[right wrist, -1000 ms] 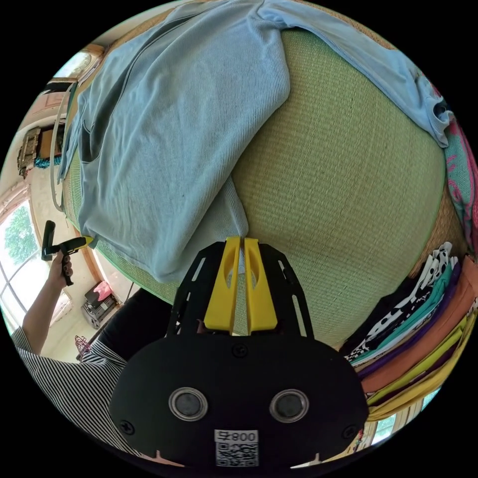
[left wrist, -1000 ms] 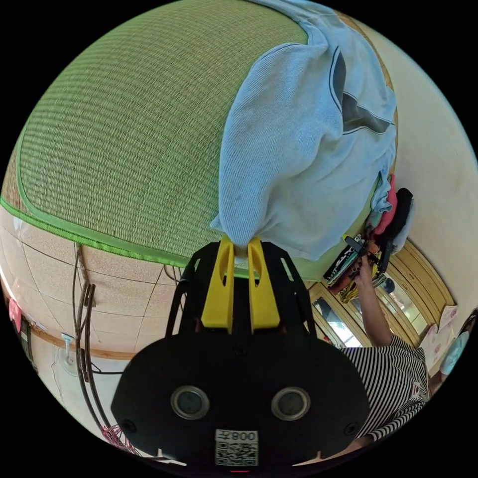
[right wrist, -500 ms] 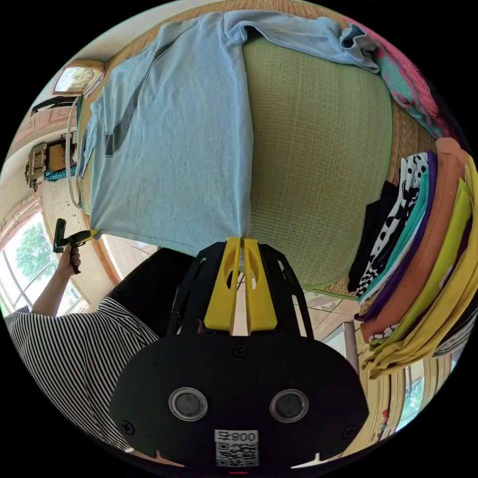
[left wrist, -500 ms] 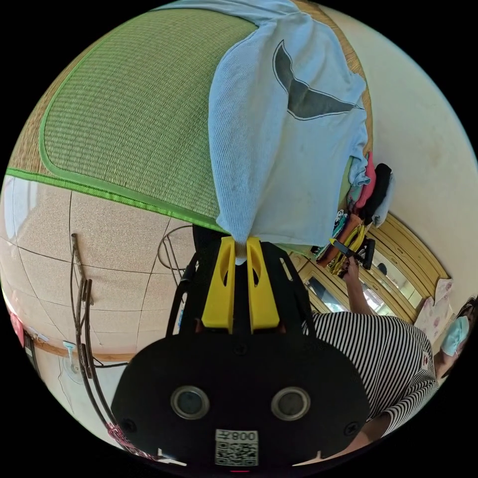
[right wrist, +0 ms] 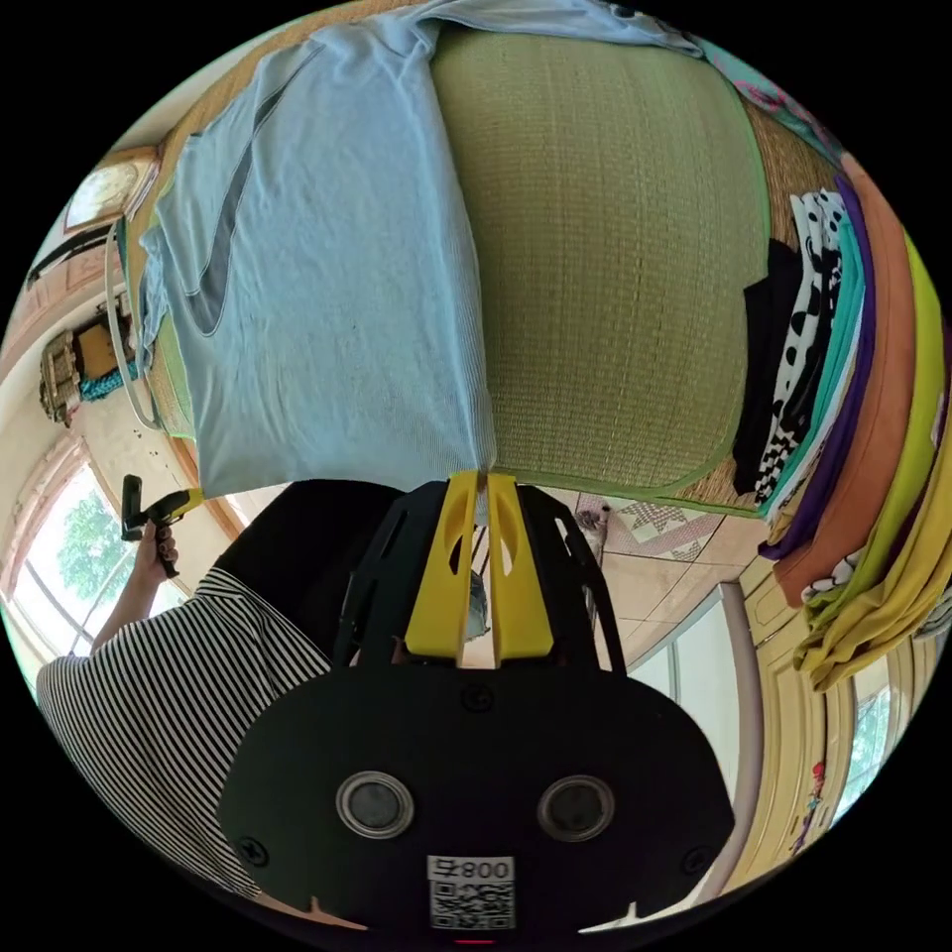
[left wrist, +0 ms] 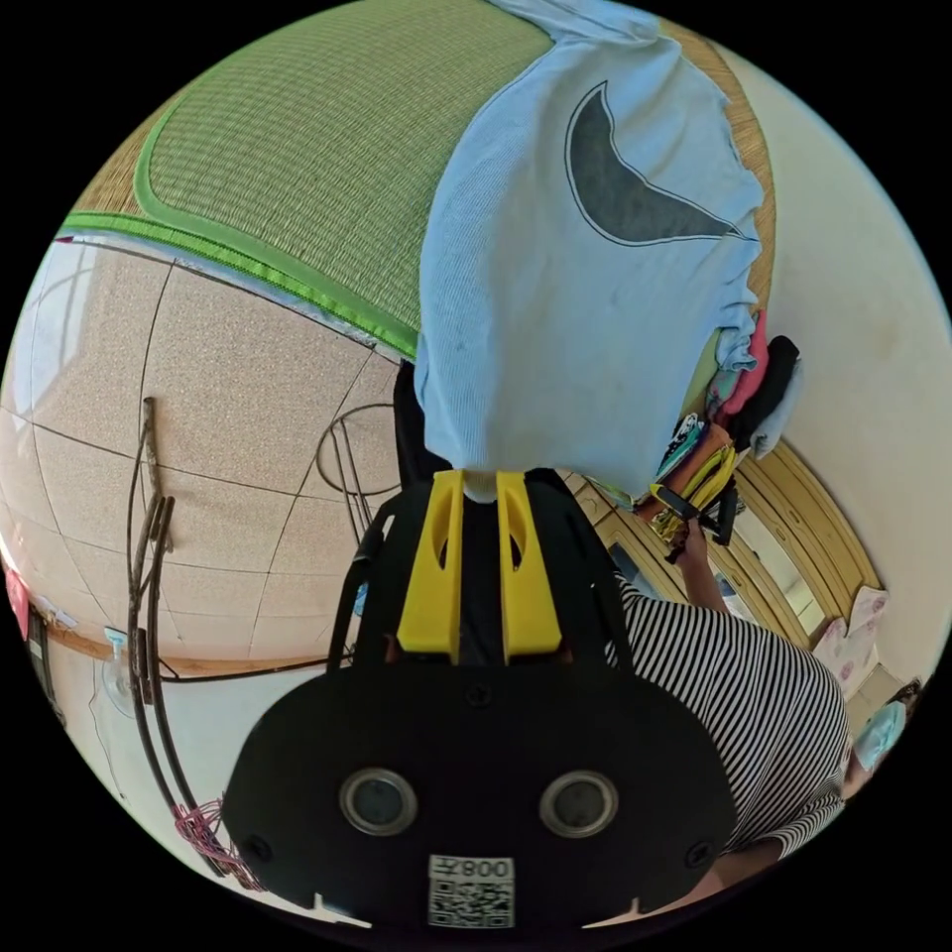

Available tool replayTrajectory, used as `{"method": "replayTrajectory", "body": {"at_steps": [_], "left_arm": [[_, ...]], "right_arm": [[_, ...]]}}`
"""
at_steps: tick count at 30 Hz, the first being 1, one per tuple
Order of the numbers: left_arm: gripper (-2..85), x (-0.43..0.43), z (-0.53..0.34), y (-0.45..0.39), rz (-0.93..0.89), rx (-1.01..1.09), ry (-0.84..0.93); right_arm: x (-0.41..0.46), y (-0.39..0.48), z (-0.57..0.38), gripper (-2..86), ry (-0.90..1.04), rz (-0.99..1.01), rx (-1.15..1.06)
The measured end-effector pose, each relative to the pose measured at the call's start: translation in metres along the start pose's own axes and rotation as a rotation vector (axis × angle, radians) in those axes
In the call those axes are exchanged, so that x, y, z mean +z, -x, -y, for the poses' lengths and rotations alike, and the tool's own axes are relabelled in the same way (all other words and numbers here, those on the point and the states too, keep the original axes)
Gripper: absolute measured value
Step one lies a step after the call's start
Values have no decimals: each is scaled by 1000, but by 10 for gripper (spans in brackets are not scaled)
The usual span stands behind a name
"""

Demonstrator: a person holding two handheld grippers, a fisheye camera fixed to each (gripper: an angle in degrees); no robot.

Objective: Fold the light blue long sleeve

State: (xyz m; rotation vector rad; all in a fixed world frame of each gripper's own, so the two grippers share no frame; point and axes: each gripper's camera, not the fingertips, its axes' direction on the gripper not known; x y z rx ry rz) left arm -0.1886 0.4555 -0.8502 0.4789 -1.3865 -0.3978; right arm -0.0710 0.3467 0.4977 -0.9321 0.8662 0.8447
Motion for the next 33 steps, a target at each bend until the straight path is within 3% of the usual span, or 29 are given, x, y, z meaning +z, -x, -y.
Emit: {"method": "replayTrajectory", "body": {"at_steps": [13, 24, 29, 33], "left_arm": [[63, -23, 56, -100, 19, 195, 145], [64, -15, 118, -281, 34, 532, 269], [62, -25, 152, -352, 123, 616, 153], [54, -62, 184, -378, 167, 569, -79]], "right_arm": [[-19, -9, -10, 1, -52, 117, 76], [-112, -18, 38, 19, -396, 227, 19], [-156, 3, 78, 34, -509, 235, -120], [-182, 67, 123, 42, -562, 232, -338]]}}
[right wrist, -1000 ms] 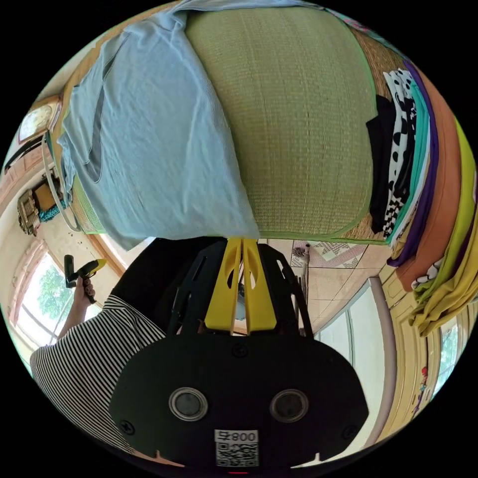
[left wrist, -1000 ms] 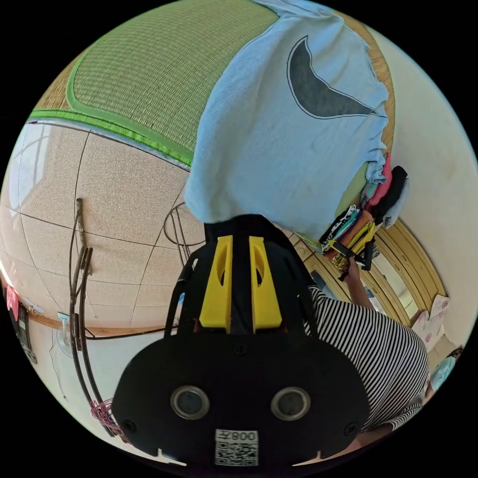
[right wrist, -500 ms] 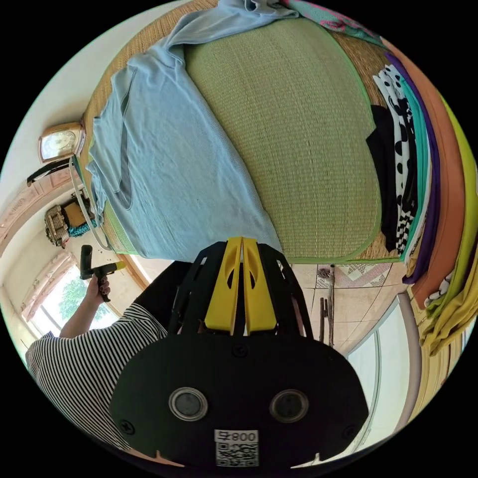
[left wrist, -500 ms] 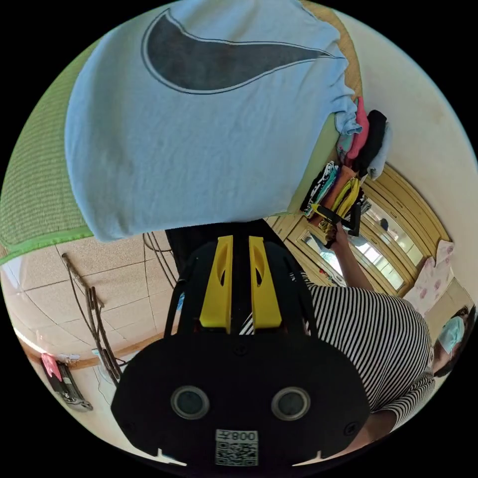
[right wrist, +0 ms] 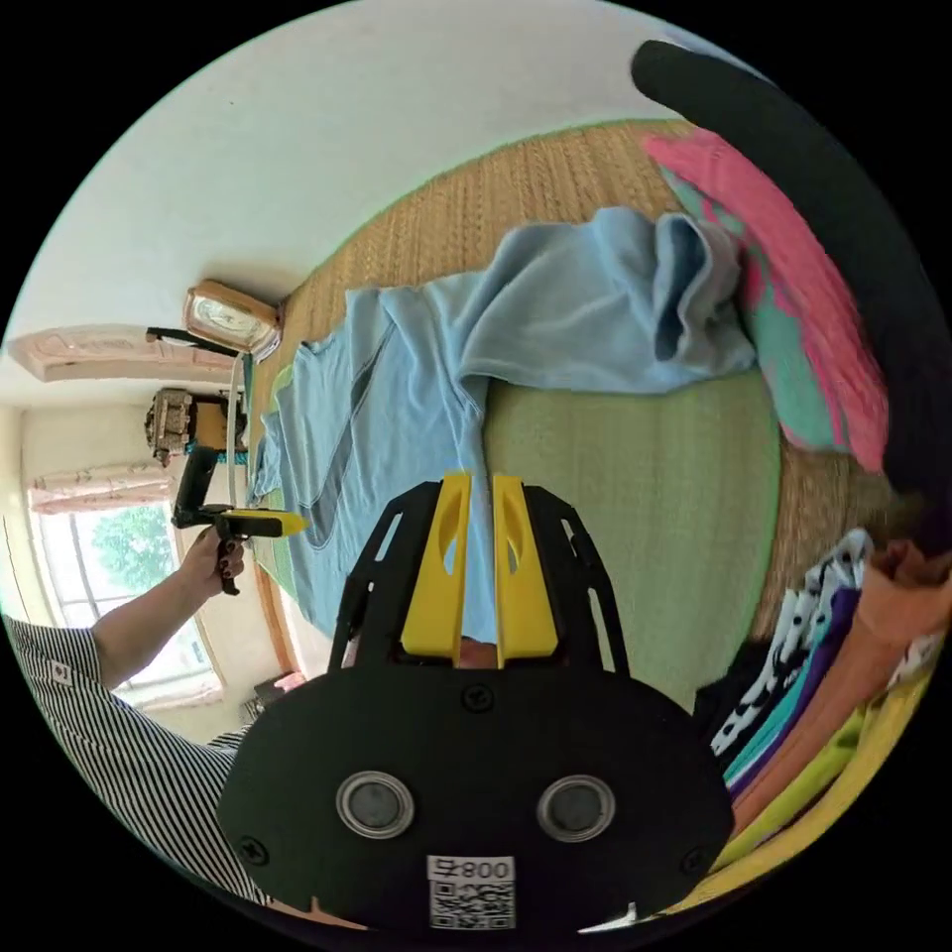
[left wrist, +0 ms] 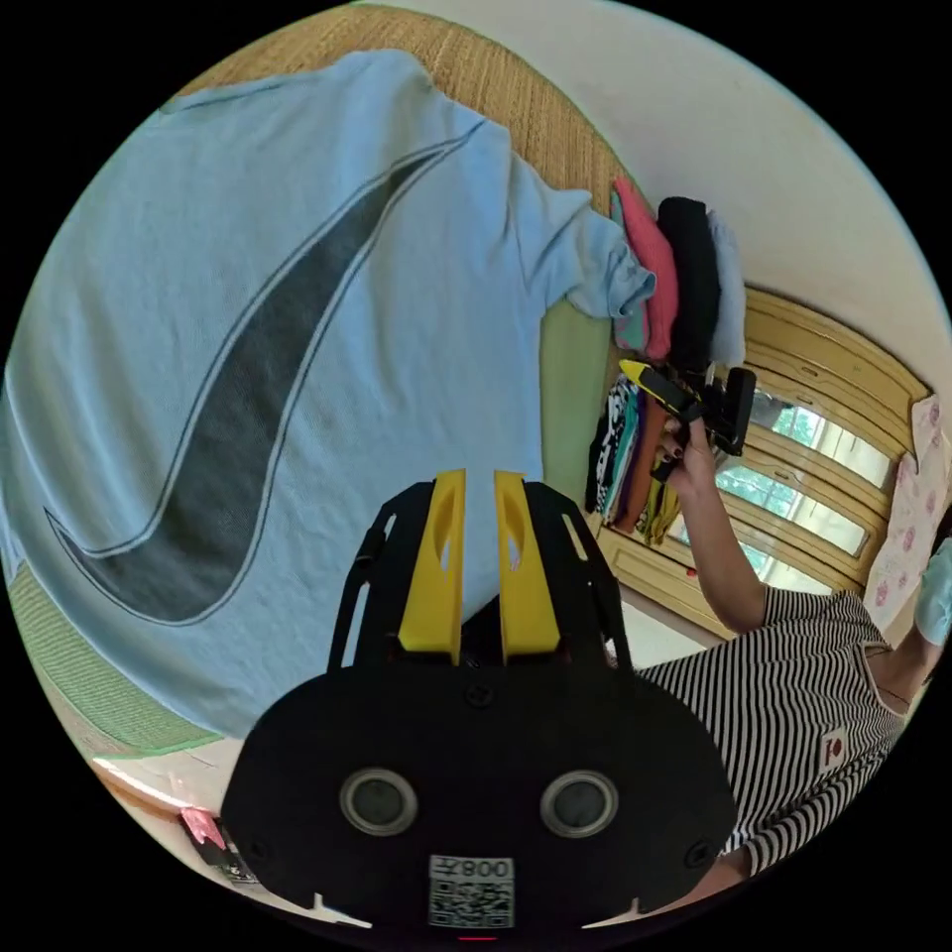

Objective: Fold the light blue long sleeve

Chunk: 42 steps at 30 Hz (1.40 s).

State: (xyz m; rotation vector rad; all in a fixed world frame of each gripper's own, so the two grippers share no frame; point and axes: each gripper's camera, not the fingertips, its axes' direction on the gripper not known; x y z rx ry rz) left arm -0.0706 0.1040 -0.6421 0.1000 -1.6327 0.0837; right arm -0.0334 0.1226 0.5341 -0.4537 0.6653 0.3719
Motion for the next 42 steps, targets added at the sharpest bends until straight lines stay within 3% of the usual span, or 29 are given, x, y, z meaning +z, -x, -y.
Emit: {"method": "replayTrajectory", "body": {"at_steps": [4, 7, 15, 19, 22, 26, 32, 38, 42], "left_arm": [[45, -37, 30, 23, 45, -97, -159], [40, -64, 42, 39, 55, -126, -264], [28, -108, 60, 79, 167, -170, -385], [11, -119, 53, 98, 31, -168, -441], [5, -129, 44, 96, 38, -155, -479], [3, -144, 33, 95, 62, -140, -504], [5, -199, -12, 108, 65, -169, -665], [17, -235, -19, 135, 146, -247, -688], [31, -251, -31, 128, 226, -261, -725]], "right_arm": [[28, 51, 59, 53, 0, -7, -184], [52, 82, 103, 58, 10, -137, -295], [91, 115, 175, 72, 54, -363, -441], [101, 136, 174, 43, 53, -503, -535], [90, 141, 174, 15, 47, -594, -522], [61, 121, 186, 5, 22, -427, -329], [48, 141, 197, 5, -85, -419, -225], [67, 225, 221, 41, -140, -254, -421], [115, 270, 250, 85, -45, -360, -534]]}}
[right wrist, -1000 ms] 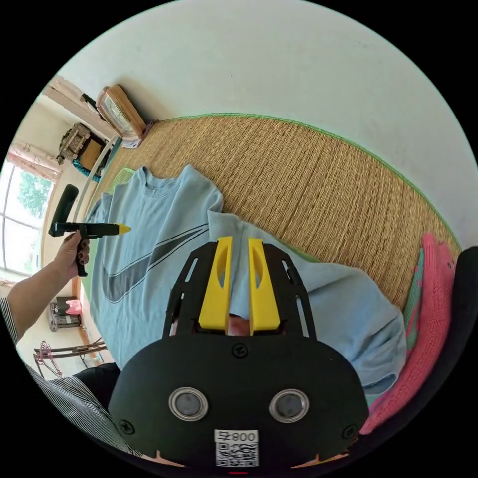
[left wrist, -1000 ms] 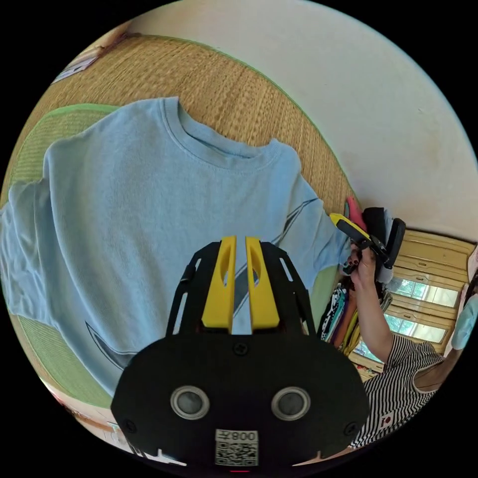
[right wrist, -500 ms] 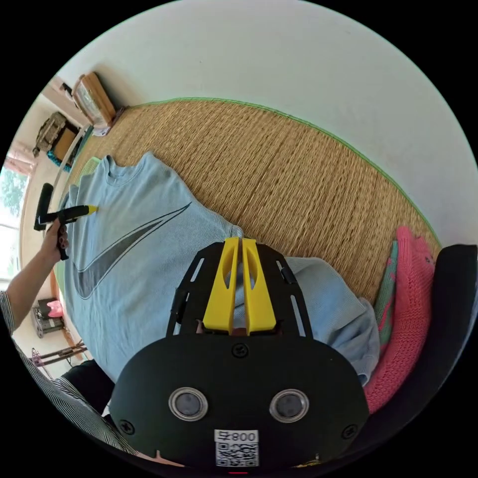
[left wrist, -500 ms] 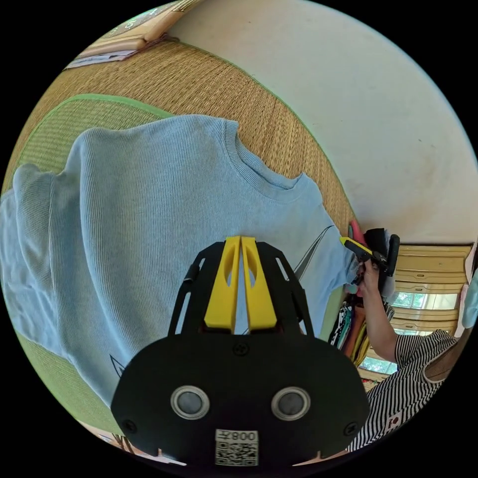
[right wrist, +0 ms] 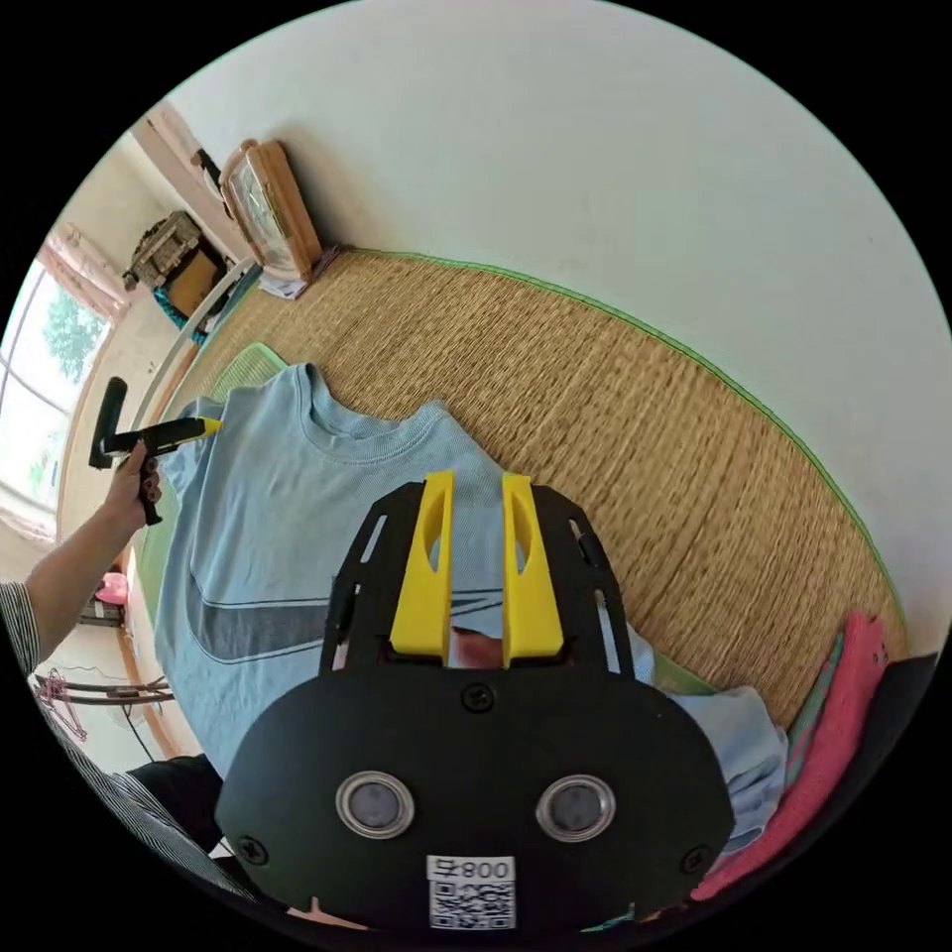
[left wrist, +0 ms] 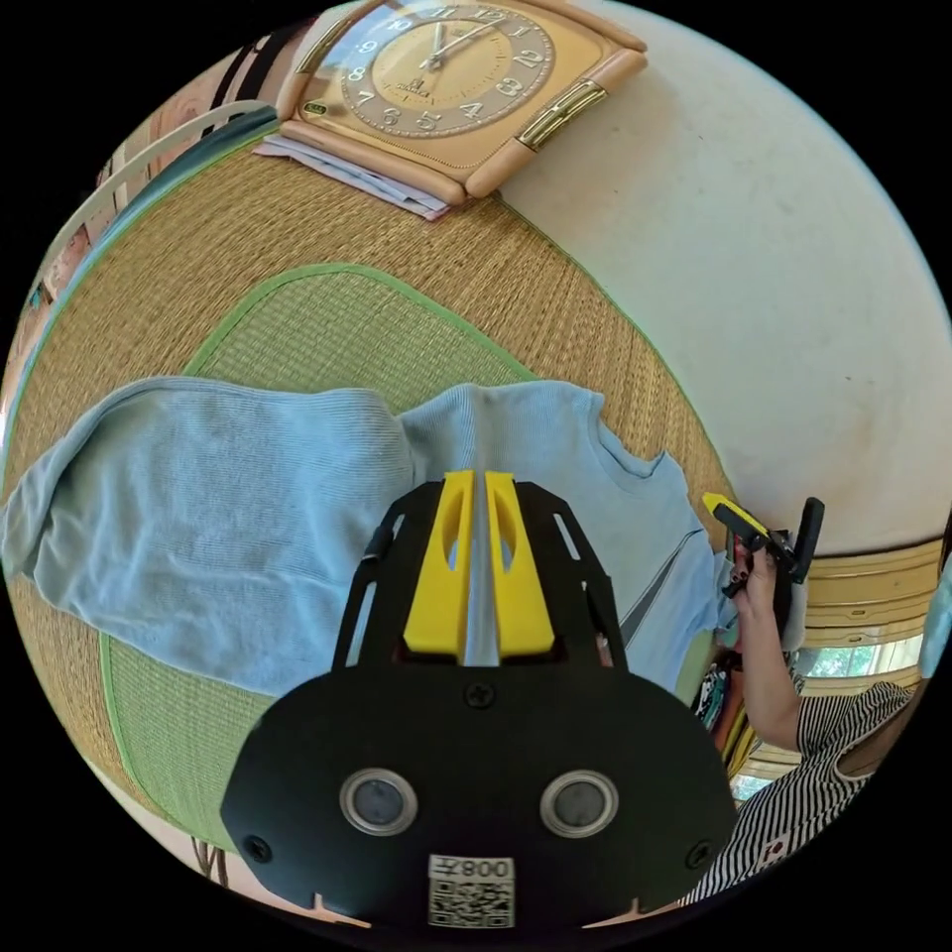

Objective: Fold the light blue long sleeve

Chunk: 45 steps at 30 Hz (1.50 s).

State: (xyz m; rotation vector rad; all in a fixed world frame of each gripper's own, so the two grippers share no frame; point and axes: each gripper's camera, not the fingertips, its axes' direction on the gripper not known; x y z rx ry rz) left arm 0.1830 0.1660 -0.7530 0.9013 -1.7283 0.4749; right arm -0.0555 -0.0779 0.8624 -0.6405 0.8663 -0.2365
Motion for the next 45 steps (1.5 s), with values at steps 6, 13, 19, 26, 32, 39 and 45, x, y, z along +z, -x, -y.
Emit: {"method": "replayTrajectory", "body": {"at_steps": [6, 13, 19, 26, 32, 39, 45], "left_arm": [[47, -10, -5, 7, 183, 14, 52], [6, -31, -4, 22, 324, -61, 73], [2, -56, -2, 9, 259, -42, -18], [2, -39, 13, -44, 70, 119, -60], [2, 1, 29, -59, 149, 126, 66], [1, -6, 29, -56, -22, 38, 8], [1, -1, 36, -119, -14, 212, -7]], "right_arm": [[23, 8, 25, 80, 61, -56, 6], [17, 7, 29, 35, 75, -41, -16], [14, 0, 25, 23, 44, 2, 63], [-12, -1, 14, 13, -51, -44, 117], [-22, 12, -17, 8, -57, -132, 71], [4, 17, -46, 5, -26, -169, 21], [-2, -4, -67, 1, -38, -80, 101]]}}
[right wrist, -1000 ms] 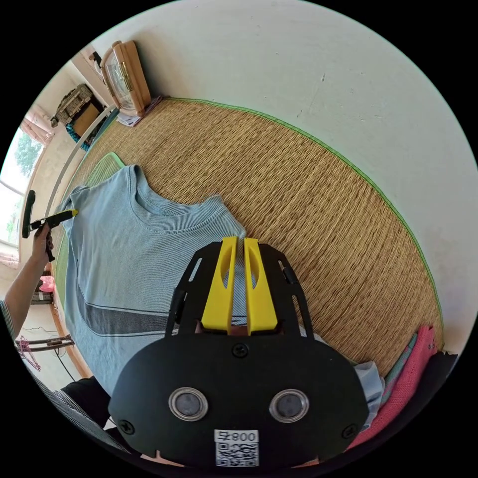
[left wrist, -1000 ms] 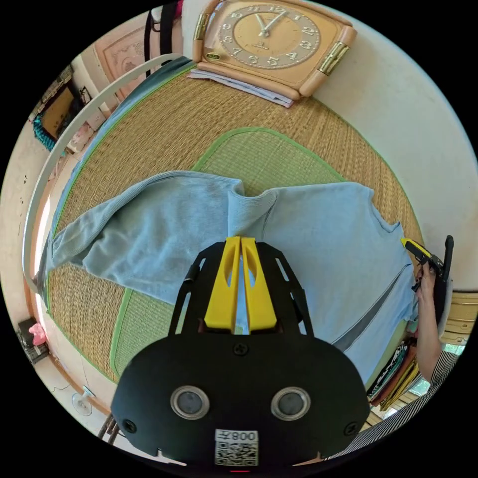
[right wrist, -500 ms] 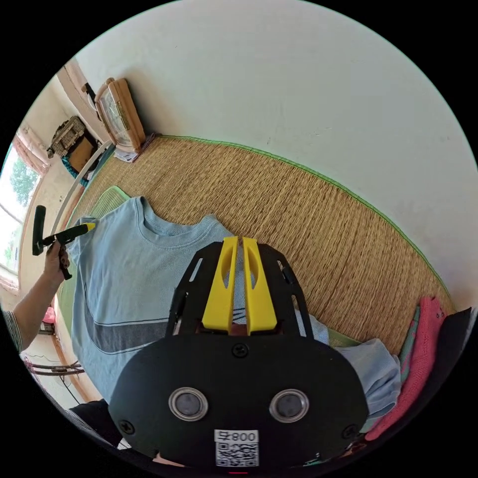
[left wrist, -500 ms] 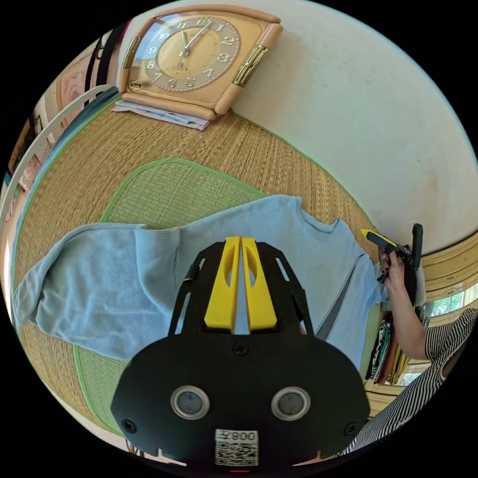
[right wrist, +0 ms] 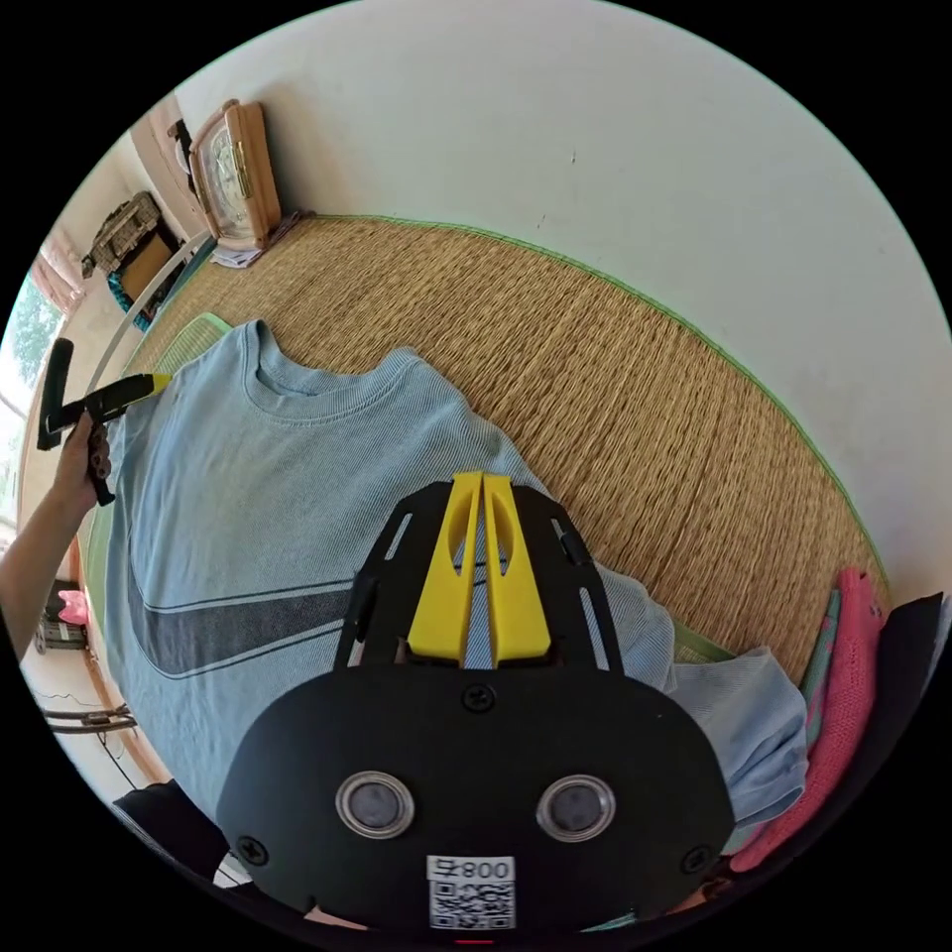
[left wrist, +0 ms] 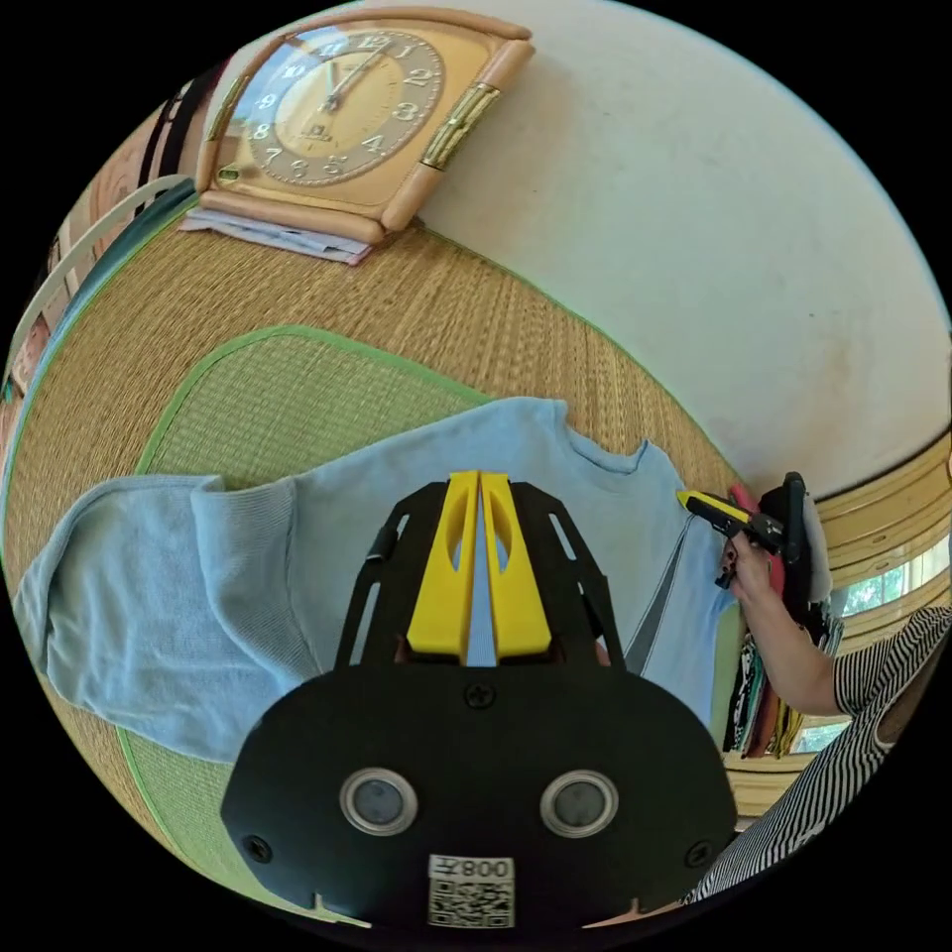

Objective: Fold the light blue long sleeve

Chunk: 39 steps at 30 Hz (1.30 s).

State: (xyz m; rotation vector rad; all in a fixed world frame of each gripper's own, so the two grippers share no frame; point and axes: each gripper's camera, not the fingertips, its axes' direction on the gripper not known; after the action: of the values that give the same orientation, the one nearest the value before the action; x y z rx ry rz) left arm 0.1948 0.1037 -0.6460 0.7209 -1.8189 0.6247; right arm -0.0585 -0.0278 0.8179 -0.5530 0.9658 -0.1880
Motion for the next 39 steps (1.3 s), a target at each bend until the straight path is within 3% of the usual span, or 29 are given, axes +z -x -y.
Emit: {"method": "replayTrajectory", "body": {"at_steps": [1, 9, 11, 14, 20, 25, 30, 39], "left_arm": [[1, 15, 3, -4, 33, 0, 79], [1, 6, -17, -49, -57, 16, 5], [2, 16, -26, -54, -58, -2, 65], [2, 16, -35, -56, -133, -89, 14], [3, 0, -40, -111, -239, -36, -45], [4, 18, -42, -184, -370, 35, 52], [11, 57, -41, -268, -519, 119, 174], [58, 120, -27, -440, -720, 321, 380]], "right_arm": [[-1, -3, -2, 1, -4, 13, 9], [-41, -15, -76, 1, -77, 111, 82], [-41, -14, -101, 1, -45, 87, 101], [-26, -20, -137, 0, 59, 123, 152], [-72, -45, -192, 1, -67, 144, 235], [-116, -101, -274, 21, -103, -27, 507], [-146, -146, -350, 97, -125, -140, 721], [-135, -152, -368, 113, -114, -165, 644]]}}
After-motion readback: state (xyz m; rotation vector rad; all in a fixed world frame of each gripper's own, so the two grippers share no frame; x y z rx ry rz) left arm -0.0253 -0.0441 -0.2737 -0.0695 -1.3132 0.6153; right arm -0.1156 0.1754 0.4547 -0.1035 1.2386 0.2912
